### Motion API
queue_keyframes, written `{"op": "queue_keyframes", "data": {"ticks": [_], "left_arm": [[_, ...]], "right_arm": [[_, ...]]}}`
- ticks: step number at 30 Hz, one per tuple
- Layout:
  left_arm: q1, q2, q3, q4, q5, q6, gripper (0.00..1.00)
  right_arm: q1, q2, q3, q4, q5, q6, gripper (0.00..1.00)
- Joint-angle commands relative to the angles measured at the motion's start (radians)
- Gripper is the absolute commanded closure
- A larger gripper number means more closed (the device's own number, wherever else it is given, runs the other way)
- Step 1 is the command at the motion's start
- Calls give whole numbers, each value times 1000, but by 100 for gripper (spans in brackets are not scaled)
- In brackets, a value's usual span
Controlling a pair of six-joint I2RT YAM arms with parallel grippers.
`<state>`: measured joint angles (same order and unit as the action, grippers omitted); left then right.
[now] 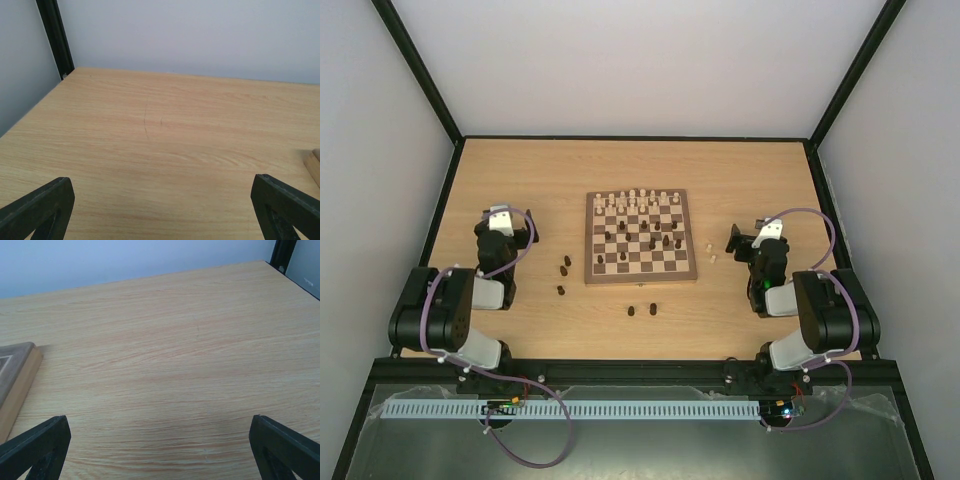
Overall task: Set up the chess pieces on the board
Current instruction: Pick up the chess piece at the center of the board.
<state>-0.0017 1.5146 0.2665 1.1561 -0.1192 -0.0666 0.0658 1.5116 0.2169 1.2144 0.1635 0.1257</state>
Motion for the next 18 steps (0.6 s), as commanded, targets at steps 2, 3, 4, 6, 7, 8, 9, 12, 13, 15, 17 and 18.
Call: {"op": "queue_keyframes", "data": {"ticks": [2, 3, 4, 6, 7, 8, 9, 12, 13, 15, 17, 18], "left_arm": [[-30, -196, 120, -315, 41, 36, 0], [-33, -231, 152, -388, 61, 27, 0], [-35, -270, 176, -448, 89, 14, 1], [-43, -349, 218, -551, 133, -33, 0], [-50, -389, 238, -602, 153, -51, 0], [-60, -427, 250, -644, 156, -72, 0], [-73, -466, 259, -685, 144, -100, 0], [-102, -588, 282, -785, 102, -196, 0], [-105, -622, 297, -824, 95, -231, 0], [-107, -667, 348, -959, 84, -310, 0], [-108, -686, 411, -1075, 99, -336, 0], [-109, -688, 443, -1127, 108, -341, 1]], "right_arm": [[10, -225, 23, -191, -9, 1, 1], [11, -296, 65, -344, 18, 21, 1], [11, -354, 99, -452, 19, 22, 1], [12, -468, 135, -579, -21, 20, 1], [12, -524, 161, -650, -26, 51, 1], [12, -572, 195, -726, -38, 80, 1], [12, -616, 235, -803, -50, 116, 1], [13, -663, 401, -1080, -135, 212, 1], [14, -661, 465, -1181, -155, 241, 1], [14, -650, 591, -1344, -201, 294, 1], [12, -650, 650, -1412, -244, 361, 1], [12, -648, 676, -1448, -277, 381, 1]]}}
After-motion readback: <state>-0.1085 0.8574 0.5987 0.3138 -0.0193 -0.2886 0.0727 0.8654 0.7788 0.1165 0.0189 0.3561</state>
